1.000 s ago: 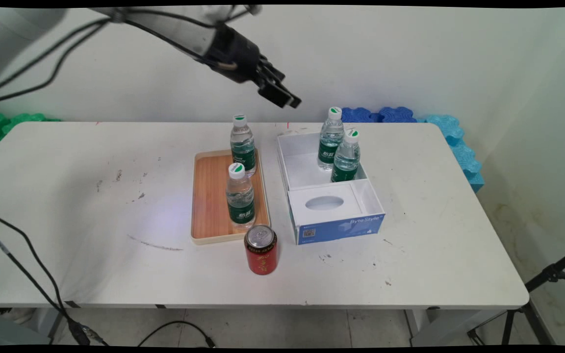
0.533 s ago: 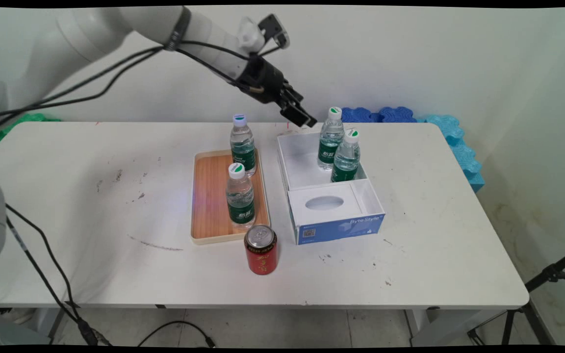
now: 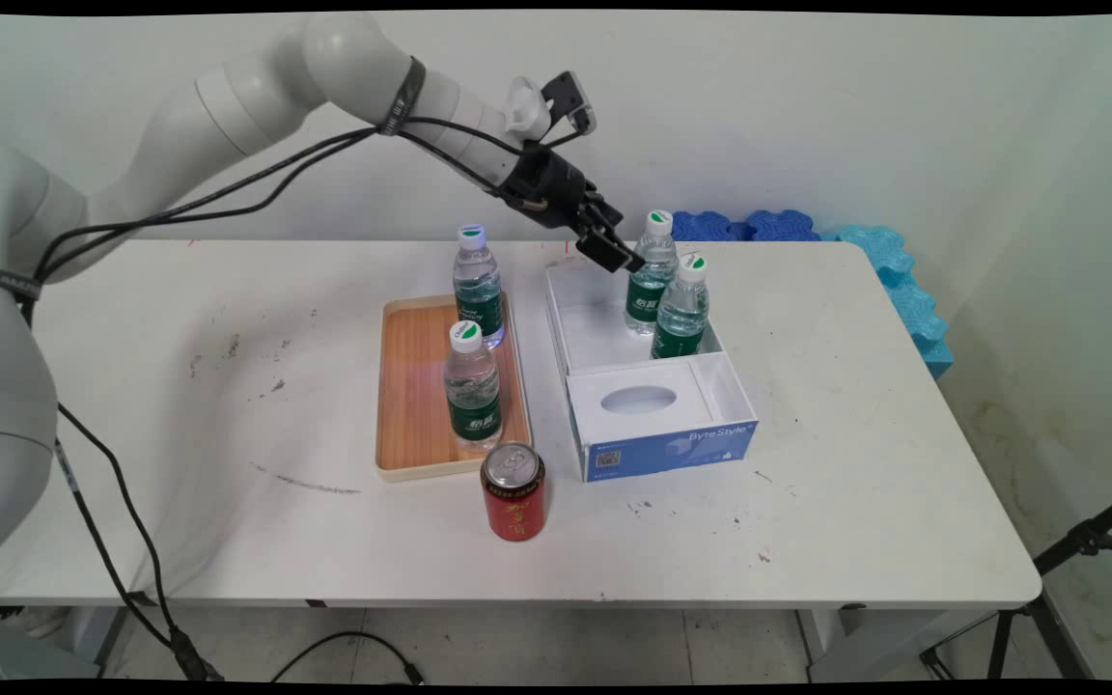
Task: Pick up the green bottle from the white box
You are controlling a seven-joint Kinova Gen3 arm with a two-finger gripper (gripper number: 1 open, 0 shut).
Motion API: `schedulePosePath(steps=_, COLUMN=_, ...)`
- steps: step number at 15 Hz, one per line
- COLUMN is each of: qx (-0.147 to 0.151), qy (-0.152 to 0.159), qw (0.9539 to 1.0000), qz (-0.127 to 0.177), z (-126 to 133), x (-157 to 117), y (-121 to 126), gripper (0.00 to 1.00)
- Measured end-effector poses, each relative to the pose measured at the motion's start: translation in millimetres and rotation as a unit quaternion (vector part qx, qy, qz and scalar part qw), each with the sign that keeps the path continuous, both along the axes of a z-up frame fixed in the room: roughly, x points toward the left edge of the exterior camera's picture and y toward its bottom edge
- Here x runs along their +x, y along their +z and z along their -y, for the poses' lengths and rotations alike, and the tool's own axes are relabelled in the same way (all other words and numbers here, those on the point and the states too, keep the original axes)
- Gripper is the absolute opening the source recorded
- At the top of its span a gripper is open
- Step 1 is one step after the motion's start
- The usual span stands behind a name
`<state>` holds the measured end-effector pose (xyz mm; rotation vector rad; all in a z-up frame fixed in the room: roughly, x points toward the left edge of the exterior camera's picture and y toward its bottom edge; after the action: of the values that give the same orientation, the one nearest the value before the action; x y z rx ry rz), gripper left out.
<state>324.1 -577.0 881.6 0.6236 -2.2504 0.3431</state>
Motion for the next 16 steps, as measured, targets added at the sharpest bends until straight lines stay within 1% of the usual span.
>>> schedulePosePath(steps=7, qx=-0.002, qy=-0.018, qw=0.9998, qz=-0.012, z=19.0, x=-7.6, y=-23.4, gripper=1.0)
schedulePosePath(steps=14, qx=0.002, qy=-0.027, qw=0.9994, qz=-0.022, z=29.4, x=-15.6, y=-38.5, gripper=1.0)
schedulePosePath(steps=15, qx=0.003, qy=-0.028, qw=0.9993, qz=-0.023, z=29.9, x=-16.4, y=-39.7, gripper=0.0)
schedulePosePath(steps=16, qx=0.003, qy=-0.029, qw=0.9993, qz=-0.023, z=30.2, x=-17.0, y=-40.6, gripper=0.0)
